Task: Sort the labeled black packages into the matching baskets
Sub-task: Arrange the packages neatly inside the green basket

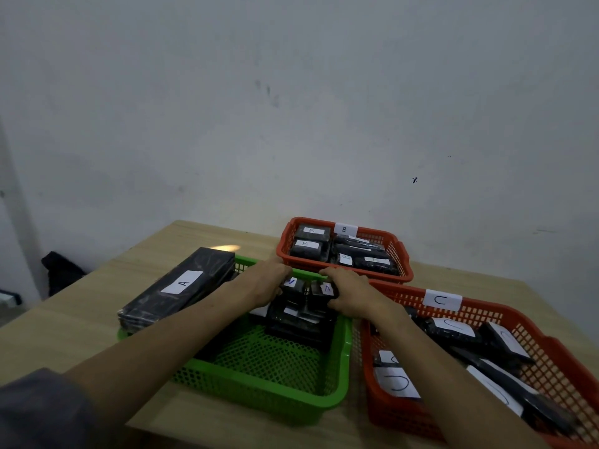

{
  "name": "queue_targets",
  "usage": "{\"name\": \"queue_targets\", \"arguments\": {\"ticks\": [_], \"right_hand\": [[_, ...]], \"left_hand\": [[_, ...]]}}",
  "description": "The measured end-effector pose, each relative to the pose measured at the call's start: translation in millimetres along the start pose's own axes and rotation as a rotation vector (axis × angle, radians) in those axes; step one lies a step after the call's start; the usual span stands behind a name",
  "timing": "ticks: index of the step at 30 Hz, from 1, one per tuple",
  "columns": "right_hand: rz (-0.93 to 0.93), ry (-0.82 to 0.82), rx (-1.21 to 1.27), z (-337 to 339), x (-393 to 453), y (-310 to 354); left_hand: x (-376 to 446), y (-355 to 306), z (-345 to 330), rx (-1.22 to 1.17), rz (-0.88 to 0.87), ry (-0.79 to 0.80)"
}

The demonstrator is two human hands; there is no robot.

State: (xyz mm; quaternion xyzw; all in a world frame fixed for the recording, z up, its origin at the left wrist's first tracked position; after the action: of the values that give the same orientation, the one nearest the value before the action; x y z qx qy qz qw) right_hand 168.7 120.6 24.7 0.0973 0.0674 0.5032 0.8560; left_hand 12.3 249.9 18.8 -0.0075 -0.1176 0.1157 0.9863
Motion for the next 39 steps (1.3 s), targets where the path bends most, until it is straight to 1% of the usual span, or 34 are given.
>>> {"name": "queue_targets", "arguments": {"ticks": [3,6,10,13,16,18,20,22,24,26,27,28,30,32,35,37,39], "right_hand": [[0.005,-0.054,0.036,0.5,0.7,-2.8],[0.015,-0.089,0.044,-1.8,1.9,-3.0],[0.029,-0.09,0.009,-2.6,3.5,-2.3],[0.023,-0.104,-0.019,-1.3,1.2,-2.5],[0.049,-0.188,-0.004,2.2,-9.0,4.2],[0.091,-0.244,0.044,3.9,-20.3,14.6],[0.136,-0.269,0.08,2.4,-34.2,29.8],[0.174,-0.288,0.106,-2.7,-50.2,47.1],[0.208,-0.281,0.147,-9.3,-65.3,63.8],[0.244,-0.258,0.151,-16.4,-75.1,80.9],[0.255,-0.241,0.136,-19.4,-78.3,88.7],[0.26,-0.227,0.125,-22.1,-80.6,96.4],[0.259,-0.221,0.137,-24.5,-82.8,109.6],[0.252,-0.227,0.18,-22.8,-84.0,117.8],[0.213,-0.26,0.259,-12.2,-81.1,118.1],[0.153,-0.283,0.317,-0.8,-78.2,111.1],[0.1,-0.291,0.381,12.4,-75.2,99.9]], "left_hand": [[0.0,1.4,-1.5,-0.008,-0.003,-0.031],[-0.5,2.9,-2.5,-0.015,0.009,-0.03],[-0.8,0.2,1.4,-0.022,0.034,-0.006],[-3.8,-6.0,11.1,-0.014,0.025,-0.03],[-15.0,-15.9,31.7,-0.002,0.008,-0.057],[-27.0,-20.8,50.3,0.033,0.036,-0.069],[-43.3,-20.8,69.6,0.121,0.102,-0.105],[-63.4,-13.0,83.8,0.249,0.208,-0.116],[-87.1,-0.3,91.1,0.304,0.388,-0.051],[-111.1,14.6,92.1,0.22,0.586,0.038],[-120.2,20.4,90.1,0.153,0.647,0.079],[-127.1,24.9,87.5,0.097,0.672,0.112],[-134.8,30.2,83.2,0.016,0.681,0.141],[-138.2,30.3,82.1,-0.03,0.687,0.125],[-137.4,29.1,89.6,-0.008,0.652,0.09],[-130.0,23.5,100.2,-0.037,0.558,0.037],[-115.7,11.4,109.1,-0.101,0.39,0.019]]}}
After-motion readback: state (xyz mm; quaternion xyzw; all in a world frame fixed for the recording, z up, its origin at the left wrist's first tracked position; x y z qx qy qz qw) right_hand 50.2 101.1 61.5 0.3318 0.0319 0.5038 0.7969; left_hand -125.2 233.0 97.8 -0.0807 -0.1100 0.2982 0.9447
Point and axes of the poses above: each hand's wrist, its own x-axis towards the middle knuckle, its own z-axis out of the back of the hand, y = z × x, the point moved 2 cm from there along x, towards the middle knuckle, and after that the axes turned 12 degrees about -z, right-handed, at the moved point
